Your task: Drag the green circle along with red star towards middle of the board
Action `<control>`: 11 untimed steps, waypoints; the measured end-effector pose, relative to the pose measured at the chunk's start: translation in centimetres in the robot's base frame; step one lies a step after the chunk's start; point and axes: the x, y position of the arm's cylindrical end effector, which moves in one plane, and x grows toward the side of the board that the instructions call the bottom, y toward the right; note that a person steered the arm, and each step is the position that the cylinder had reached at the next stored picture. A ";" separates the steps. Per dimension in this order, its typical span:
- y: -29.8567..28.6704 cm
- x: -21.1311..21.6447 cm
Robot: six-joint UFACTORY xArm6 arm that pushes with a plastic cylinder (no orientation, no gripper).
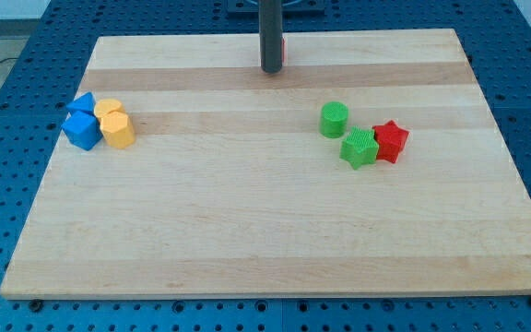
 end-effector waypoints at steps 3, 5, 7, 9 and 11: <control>17.5 5.9; 28.2 18.8; 20.2 20.3; 10.1 12.1; 0.5 6.2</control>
